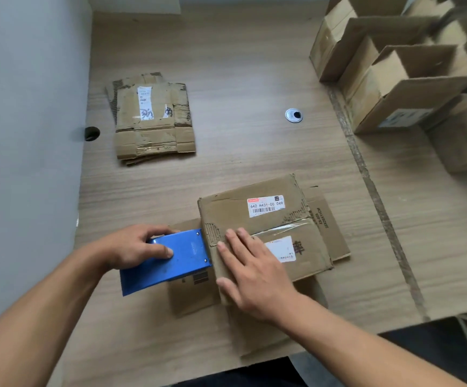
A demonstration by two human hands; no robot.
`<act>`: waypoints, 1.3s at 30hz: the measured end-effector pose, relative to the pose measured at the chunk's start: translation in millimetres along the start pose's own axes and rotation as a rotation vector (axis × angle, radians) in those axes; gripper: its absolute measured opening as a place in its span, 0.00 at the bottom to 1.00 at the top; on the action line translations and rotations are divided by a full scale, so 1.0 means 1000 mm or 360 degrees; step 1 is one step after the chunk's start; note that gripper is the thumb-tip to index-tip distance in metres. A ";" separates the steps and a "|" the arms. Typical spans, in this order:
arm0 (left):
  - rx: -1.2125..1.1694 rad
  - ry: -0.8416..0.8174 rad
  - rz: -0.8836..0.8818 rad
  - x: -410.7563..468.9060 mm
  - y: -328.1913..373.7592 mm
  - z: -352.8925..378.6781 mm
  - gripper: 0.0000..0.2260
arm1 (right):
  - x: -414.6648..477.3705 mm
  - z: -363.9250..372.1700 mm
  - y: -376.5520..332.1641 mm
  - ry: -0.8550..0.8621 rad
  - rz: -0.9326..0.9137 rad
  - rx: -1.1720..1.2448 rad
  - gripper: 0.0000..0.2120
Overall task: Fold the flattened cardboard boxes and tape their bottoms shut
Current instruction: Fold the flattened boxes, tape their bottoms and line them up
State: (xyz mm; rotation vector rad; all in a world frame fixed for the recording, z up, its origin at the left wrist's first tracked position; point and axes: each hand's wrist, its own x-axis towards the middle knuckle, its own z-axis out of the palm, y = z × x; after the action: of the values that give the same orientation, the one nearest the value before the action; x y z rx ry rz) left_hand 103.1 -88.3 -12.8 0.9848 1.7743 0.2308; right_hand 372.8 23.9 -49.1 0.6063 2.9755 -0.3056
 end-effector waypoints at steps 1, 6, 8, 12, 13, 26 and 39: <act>0.0028 0.0002 -0.0006 0.000 0.001 -0.001 0.22 | 0.000 0.003 -0.004 -0.0033 0.0031 0.0016 0.30; 0.0060 0.0018 -0.0022 -0.004 0.011 -0.002 0.13 | -0.025 0.002 0.044 -0.0136 0.0350 -0.0008 0.31; 0.0079 0.0007 -0.0057 -0.004 0.011 -0.002 0.14 | -0.036 -0.010 0.068 -0.0217 0.0528 0.0009 0.33; 0.0065 0.0011 -0.0078 -0.009 0.014 -0.001 0.15 | -0.039 -0.024 0.088 -0.0199 0.0770 0.0141 0.36; 0.0046 0.0018 -0.0075 -0.011 0.014 0.000 0.14 | -0.038 -0.025 0.088 -0.0205 0.0848 0.0190 0.36; 0.0112 0.0127 -0.0044 -0.019 0.008 0.005 0.21 | -0.003 -0.014 0.049 -0.0357 0.0930 0.0197 0.38; 0.0108 0.0068 -0.0171 -0.014 -0.007 0.015 0.15 | -0.001 -0.014 0.052 -0.0351 0.0961 0.0121 0.37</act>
State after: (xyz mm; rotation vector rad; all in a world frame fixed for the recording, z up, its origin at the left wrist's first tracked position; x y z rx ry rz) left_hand 113.8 -106.4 -13.3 0.9350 1.8783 0.1254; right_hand 393.3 73.5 -44.1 1.3290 2.4315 -0.3960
